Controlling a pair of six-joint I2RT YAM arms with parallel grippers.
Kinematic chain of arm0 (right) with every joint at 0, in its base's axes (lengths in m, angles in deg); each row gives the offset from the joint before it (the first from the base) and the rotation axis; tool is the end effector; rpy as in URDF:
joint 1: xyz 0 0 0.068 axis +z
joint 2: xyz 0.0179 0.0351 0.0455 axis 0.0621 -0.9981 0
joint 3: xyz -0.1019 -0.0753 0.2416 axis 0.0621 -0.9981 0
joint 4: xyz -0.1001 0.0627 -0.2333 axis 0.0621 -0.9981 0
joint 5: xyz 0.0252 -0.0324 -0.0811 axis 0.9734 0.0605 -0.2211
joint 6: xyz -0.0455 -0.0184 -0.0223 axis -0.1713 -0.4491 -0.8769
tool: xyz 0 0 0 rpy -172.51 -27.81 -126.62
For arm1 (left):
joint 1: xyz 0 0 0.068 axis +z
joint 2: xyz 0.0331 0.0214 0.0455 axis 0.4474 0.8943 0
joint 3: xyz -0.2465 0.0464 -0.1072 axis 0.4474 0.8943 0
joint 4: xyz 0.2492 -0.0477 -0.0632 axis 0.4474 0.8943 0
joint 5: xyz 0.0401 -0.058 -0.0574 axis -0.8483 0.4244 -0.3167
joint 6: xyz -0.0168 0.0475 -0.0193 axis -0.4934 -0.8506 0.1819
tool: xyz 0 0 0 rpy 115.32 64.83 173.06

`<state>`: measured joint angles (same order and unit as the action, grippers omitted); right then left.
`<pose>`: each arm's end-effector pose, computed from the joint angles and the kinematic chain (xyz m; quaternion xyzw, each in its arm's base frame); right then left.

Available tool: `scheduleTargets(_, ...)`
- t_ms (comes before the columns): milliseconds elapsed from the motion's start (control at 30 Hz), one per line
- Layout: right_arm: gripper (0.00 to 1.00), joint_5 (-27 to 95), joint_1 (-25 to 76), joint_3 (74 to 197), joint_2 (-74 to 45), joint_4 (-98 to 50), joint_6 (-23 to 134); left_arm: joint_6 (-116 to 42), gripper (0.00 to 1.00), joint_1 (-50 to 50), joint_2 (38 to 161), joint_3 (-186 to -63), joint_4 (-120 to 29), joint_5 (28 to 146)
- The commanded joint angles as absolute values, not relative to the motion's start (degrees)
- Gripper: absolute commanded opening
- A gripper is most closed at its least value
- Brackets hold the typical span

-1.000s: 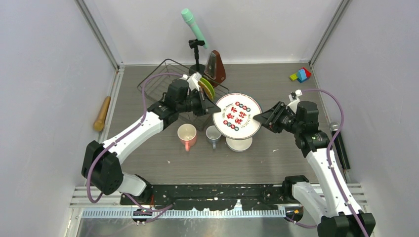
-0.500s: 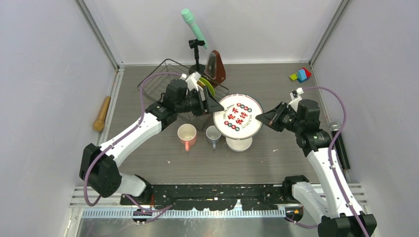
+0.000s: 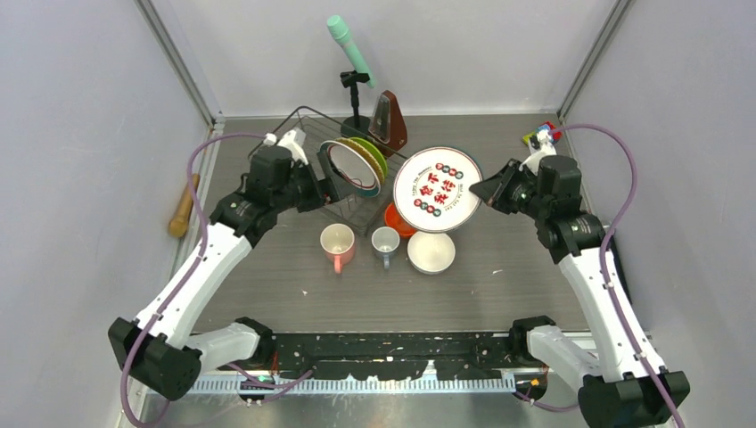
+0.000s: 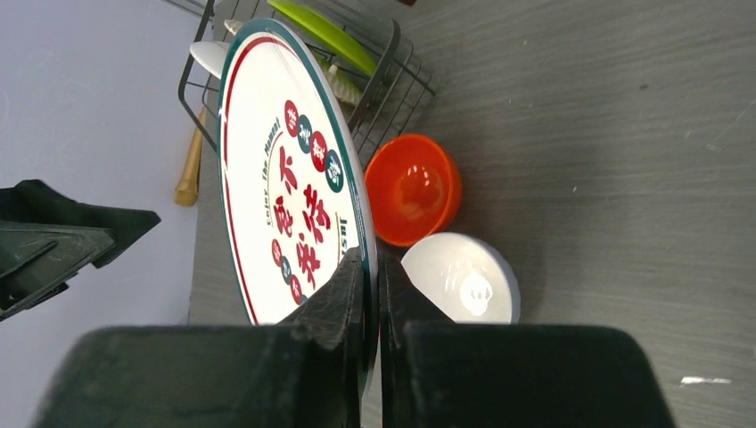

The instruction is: Load the mixed dishes into the dish rack

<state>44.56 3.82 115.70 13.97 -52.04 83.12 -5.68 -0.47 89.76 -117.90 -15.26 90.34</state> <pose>0.1938 0.0366 0.3516 0.1103 0.8301 0.3162 0.4458 0.2222 -0.1212 0.3623 -0.0643 0.8526 -0.3617 0.3715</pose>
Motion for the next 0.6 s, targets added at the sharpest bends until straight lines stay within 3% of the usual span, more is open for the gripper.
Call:
scheduleTargets(0, 0.0, 39.6, 7.88, 122.4, 11.49, -45.64, 78.71, -8.16, 0.85, 3.99, 87.08, -119.32, -6.3, 84.27)
scheduleTargets(367, 0.0, 20.64, 26.67, 130.24, -0.54, -34.83, 65.46, -8.06, 0.86, 9.48, 80.7, -114.08, -5.34, 79.41)
scheduleTargets(567, 0.0, 18.41, 33.27, 135.34, -7.21, -29.21, 57.53, -8.85, 0.86, 9.53, 78.21, -112.99, -4.89, 73.31)
